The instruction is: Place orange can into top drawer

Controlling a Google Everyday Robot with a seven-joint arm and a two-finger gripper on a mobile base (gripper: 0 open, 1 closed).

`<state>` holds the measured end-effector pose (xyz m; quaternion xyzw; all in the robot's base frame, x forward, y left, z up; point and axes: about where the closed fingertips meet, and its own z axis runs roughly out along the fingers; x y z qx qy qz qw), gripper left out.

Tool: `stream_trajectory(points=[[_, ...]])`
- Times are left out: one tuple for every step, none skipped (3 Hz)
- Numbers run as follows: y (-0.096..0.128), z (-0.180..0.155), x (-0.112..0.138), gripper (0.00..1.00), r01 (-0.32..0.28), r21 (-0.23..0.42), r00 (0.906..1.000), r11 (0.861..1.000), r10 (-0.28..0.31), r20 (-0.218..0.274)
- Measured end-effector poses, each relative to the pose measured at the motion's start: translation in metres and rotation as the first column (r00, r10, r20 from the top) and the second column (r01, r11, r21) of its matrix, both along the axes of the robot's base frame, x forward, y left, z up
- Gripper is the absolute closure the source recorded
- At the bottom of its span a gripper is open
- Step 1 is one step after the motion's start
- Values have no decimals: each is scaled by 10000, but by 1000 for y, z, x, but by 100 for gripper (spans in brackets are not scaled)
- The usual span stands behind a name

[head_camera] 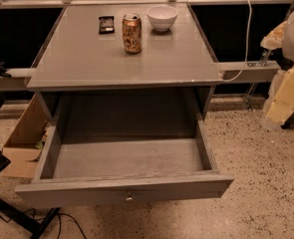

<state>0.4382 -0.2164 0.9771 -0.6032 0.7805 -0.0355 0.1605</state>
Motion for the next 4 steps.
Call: stream_trajectory(points=[[0, 0, 0, 0, 0, 0, 10000, 10000, 0, 1], [4, 2, 34, 0, -136, 1021, 9951, 9947, 34, 993], [24, 8, 81, 0, -630, 2528, 9732, 9655, 32, 2300], [54, 14, 138, 0, -1185, 4291, 9463, 8954, -290, 3219]])
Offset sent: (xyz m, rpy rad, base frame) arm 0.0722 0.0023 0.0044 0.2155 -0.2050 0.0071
